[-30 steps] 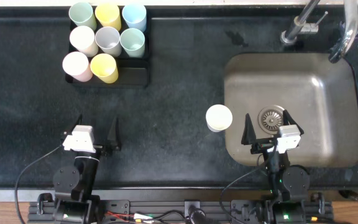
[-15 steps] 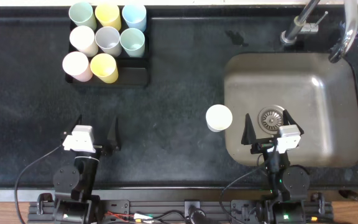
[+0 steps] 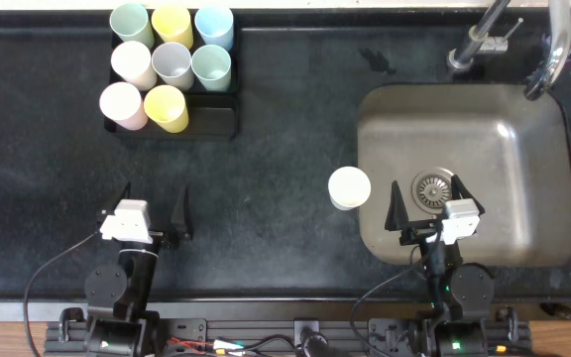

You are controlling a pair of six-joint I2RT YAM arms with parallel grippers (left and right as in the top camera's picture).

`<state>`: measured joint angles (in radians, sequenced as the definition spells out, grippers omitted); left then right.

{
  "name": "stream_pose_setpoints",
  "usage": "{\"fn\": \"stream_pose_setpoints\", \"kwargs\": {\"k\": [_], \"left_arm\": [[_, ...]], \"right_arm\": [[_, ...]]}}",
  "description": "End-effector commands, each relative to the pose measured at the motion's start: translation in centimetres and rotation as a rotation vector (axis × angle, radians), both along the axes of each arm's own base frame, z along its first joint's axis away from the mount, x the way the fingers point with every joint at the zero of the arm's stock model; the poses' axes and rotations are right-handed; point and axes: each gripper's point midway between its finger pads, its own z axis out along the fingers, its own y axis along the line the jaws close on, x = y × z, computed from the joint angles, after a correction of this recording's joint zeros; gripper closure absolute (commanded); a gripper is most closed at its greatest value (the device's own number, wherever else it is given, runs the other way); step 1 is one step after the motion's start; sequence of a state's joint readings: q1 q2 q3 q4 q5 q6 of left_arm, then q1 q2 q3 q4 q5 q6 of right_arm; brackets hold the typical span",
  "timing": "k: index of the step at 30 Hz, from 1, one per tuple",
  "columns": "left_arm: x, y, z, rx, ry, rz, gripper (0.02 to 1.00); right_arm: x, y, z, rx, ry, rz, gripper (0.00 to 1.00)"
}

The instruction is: Store Cups

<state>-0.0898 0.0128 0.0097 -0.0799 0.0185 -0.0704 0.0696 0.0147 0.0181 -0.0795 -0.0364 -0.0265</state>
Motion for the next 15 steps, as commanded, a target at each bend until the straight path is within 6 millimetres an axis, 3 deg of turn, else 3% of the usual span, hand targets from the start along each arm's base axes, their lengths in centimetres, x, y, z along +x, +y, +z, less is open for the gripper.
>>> {"fn": "stream_pose_setpoints", "kwargs": {"k": [1,9,12,15], "left_arm": [[0.0,0.3,0.0,0.022,-0.006,0.016,0.018],[0.0,0.3,0.0,0.022,-0.006,0.016,0.018],[0.0,0.3,0.0,0.022,-0.006,0.016,0.018],[0.0,0.3,0.0,0.022,-0.006,0.016,0.018]], "right_arm": [[0.0,-0.2,-0.3,-0.003,-0.002,-0.009,0.005],[0.0,-0.2,-0.3,-0.004,-0.004,-0.011,0.007],[0.2,-2.1,-0.2,-0.024,-0.006,-0.118,0.003],[0.2,-2.0,-0.2,-0.023,-0.006,-0.113,0.003]]}}
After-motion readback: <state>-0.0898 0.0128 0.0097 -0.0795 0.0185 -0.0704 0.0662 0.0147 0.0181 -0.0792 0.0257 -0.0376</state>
